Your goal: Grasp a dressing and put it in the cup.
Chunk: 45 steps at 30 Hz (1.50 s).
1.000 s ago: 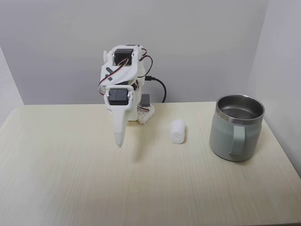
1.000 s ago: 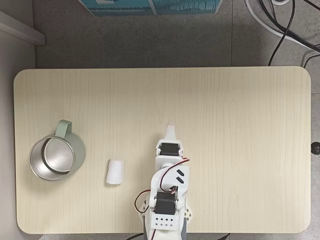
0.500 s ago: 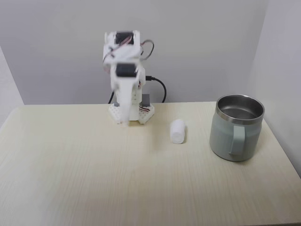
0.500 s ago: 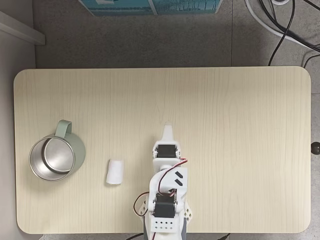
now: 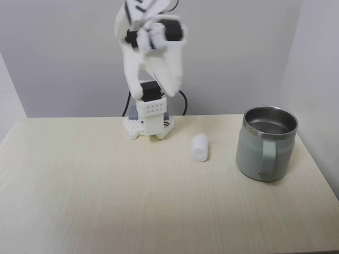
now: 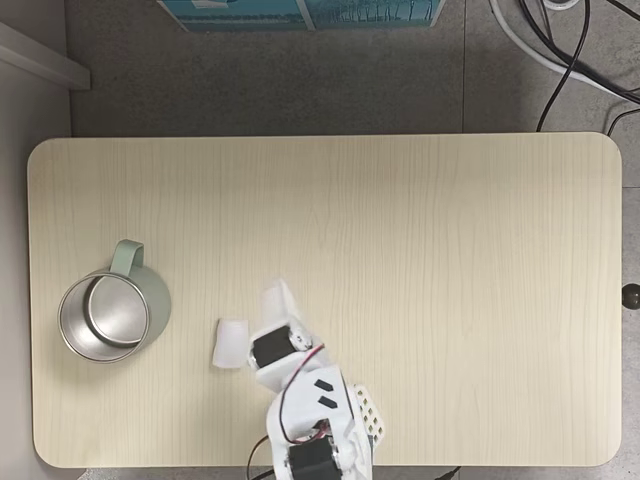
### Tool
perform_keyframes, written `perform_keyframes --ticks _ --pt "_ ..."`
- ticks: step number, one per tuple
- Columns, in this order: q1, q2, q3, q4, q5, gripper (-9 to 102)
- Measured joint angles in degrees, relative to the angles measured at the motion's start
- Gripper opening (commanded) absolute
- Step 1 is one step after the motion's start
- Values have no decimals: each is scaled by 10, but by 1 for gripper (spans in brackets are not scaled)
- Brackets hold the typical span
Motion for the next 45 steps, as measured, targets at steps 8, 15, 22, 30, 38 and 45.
perform_keyframes --ticks 8,15,22,30,38,45 --pt "-63 174 32 97 -171 21" --pt "-167 165 -104 94 -251 22" --pt "-198 205 -196 25 -264 22" --pt "-232 271 -280 -73 -268 22" --pt "-260 326 -350 -179 -268 23" --pt "-283 393 -362 -248 -258 19"
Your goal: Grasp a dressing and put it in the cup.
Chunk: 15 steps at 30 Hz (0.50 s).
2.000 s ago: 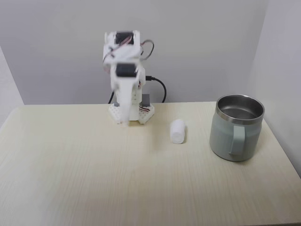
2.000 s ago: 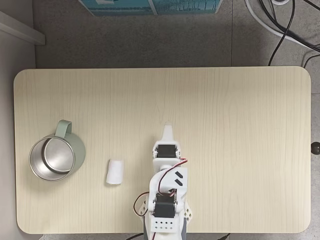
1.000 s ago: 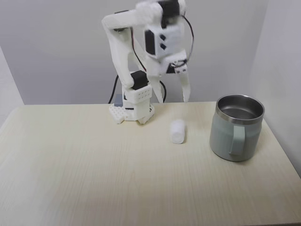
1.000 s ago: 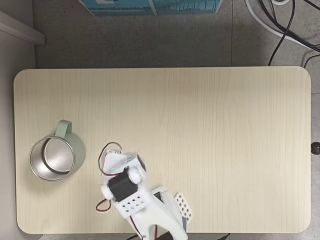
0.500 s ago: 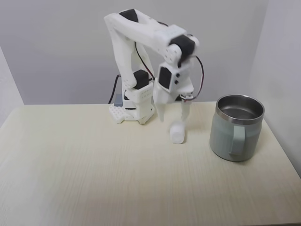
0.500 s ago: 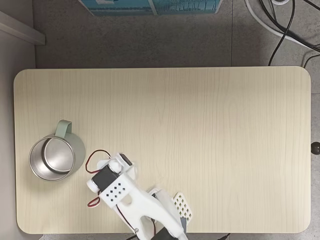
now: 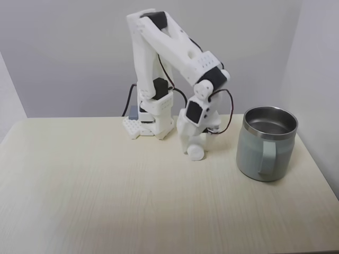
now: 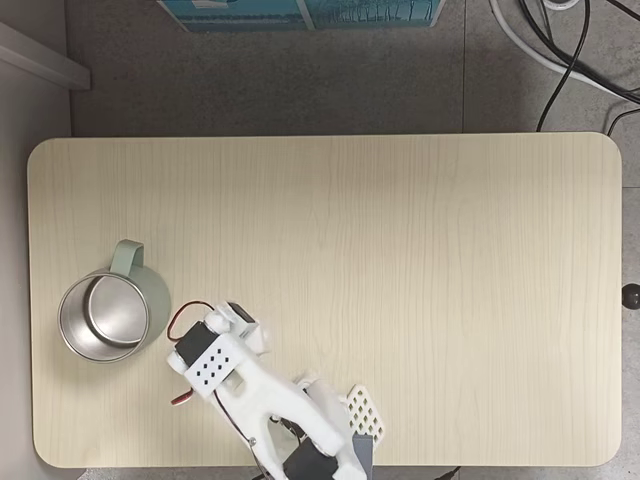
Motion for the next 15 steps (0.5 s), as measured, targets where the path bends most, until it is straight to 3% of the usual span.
perform_keyframes --ticks 4,15 --pt "-11 4 3 -16 8 0" --pt "-11 -52 -13 0 28 0"
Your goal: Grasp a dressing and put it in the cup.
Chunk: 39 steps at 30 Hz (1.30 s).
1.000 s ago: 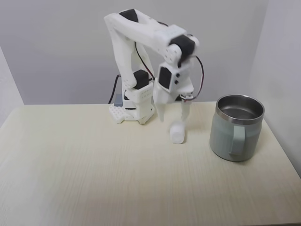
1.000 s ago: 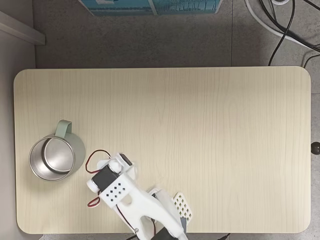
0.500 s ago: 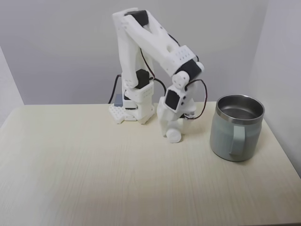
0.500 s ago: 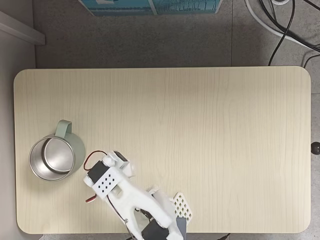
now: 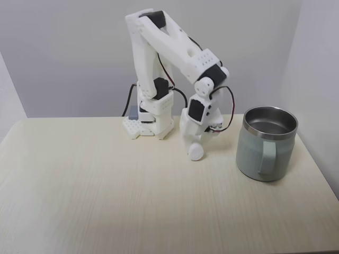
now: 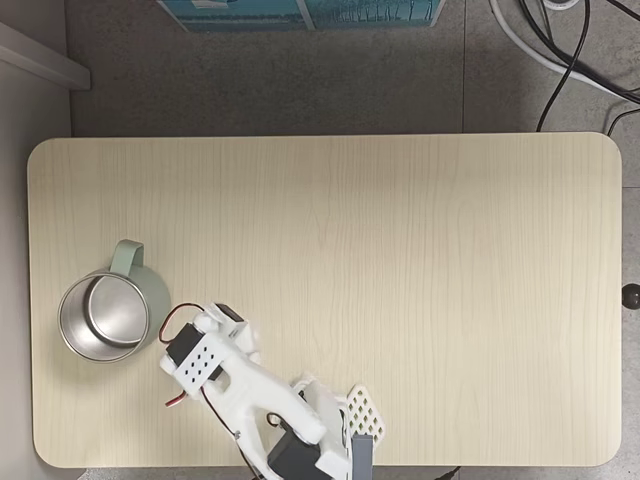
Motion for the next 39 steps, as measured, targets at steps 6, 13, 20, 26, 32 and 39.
perform_keyframes --ticks 6,13,20,26,32,39 --pt "4 -105 66 114 0 0" --pt "-15 -205 202 272 -3 0" --pt "-24 -190 367 346 -4 0" --pt "-44 -110 497 347 26 0" --pt "-88 -2 574 339 66 0" --pt "-112 148 681 310 112 0"
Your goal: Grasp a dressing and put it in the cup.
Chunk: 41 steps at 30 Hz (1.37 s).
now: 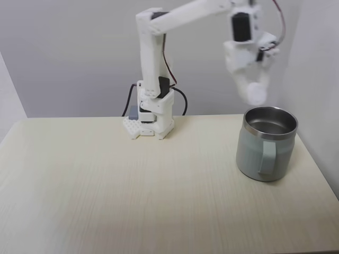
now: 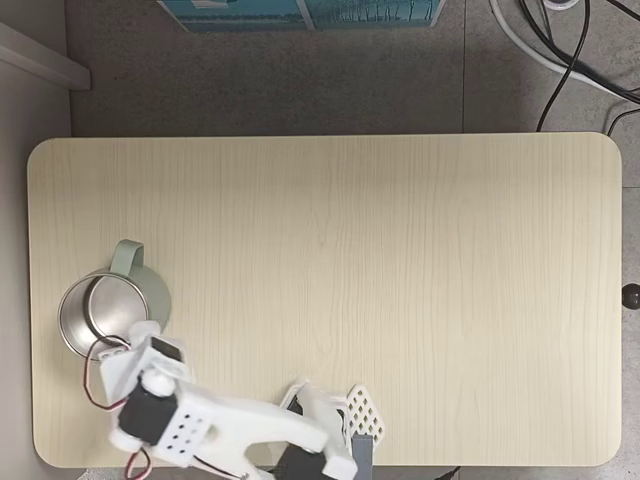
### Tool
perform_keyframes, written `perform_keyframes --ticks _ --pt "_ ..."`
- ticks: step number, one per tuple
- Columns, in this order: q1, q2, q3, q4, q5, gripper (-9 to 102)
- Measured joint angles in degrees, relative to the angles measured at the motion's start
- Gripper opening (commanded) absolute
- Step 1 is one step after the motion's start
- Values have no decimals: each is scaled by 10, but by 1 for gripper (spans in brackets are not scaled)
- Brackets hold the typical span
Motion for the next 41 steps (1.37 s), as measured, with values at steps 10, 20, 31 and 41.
perform_keyframes --ticks 10,20,31,41 --pt "-10 151 113 -23 33 0" --pt "-12 154 117 -24 50 22" --pt "-9 105 83 -41 68 21" --pt "13 100 83 -43 63 21"
